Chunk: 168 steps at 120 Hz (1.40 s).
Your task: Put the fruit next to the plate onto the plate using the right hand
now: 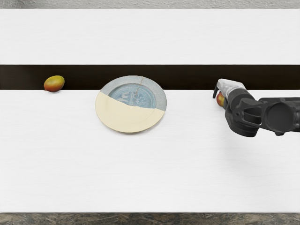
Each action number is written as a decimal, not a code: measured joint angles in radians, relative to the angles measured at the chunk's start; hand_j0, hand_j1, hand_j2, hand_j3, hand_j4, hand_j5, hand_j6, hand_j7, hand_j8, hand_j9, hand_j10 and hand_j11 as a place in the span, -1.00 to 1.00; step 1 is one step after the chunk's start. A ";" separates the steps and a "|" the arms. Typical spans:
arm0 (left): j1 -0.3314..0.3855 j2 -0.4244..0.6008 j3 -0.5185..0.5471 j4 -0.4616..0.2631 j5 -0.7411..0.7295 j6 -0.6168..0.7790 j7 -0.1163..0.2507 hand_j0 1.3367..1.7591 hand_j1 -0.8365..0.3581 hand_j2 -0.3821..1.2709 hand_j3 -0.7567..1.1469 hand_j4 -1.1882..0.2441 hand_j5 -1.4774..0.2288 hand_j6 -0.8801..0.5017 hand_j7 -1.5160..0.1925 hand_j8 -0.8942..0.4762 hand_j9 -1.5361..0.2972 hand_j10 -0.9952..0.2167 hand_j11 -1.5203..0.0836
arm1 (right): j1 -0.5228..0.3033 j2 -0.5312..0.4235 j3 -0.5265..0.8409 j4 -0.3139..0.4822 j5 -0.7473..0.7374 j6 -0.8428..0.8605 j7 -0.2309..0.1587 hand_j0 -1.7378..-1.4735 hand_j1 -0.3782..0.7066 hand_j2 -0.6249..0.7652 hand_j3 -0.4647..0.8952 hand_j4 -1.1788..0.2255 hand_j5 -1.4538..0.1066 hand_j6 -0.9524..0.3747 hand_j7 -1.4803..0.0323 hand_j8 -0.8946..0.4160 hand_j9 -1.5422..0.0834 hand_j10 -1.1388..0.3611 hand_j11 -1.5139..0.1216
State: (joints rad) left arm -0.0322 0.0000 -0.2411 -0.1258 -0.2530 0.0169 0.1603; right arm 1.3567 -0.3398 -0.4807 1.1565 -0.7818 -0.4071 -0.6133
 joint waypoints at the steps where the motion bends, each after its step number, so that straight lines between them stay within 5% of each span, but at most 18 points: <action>1: 0.000 0.000 0.000 0.000 0.000 0.000 0.000 0.52 0.98 -0.54 -0.21 0.66 0.73 0.27 0.77 0.30 0.68 0.64 0.90 | 0.000 0.000 0.000 0.000 0.000 0.000 0.000 -0.25 0.15 -0.25 -0.32 -0.20 -0.11 -0.14 -0.07 -0.19 -0.07 -0.26 -0.11; 44: 0.000 0.000 0.000 0.000 0.000 0.000 0.000 0.52 0.98 -0.54 -0.21 0.66 0.73 0.27 0.77 0.30 0.68 0.64 0.90 | 0.000 0.000 -0.001 0.000 0.005 -0.002 0.003 -0.34 0.18 0.15 -0.32 -0.33 -0.25 -0.26 -0.23 -0.30 -0.22 -0.39 -0.26; 116: 0.000 0.000 0.000 0.000 0.000 0.000 0.001 0.52 0.98 -0.54 -0.21 0.66 0.73 0.27 0.77 0.30 0.68 0.64 0.90 | 0.066 0.016 0.020 0.023 0.023 0.018 0.004 -0.35 0.22 0.21 -0.32 -0.31 -0.34 -0.23 -0.26 -0.24 -0.27 -0.36 -0.33; 168: 0.000 0.000 0.000 0.001 0.000 0.000 0.000 0.52 0.98 -0.54 -0.21 0.66 0.73 0.27 0.77 0.30 0.68 0.64 0.90 | 0.217 0.057 0.052 0.098 0.085 0.040 0.004 -0.37 0.24 0.27 -0.32 -0.29 -0.38 -0.22 -0.26 -0.22 -0.28 -0.35 -0.34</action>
State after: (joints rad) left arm -0.0322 0.0000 -0.2410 -0.1253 -0.2531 0.0169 0.1606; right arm 1.5742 -0.2824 -0.4284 1.2540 -0.6965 -0.3675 -0.6092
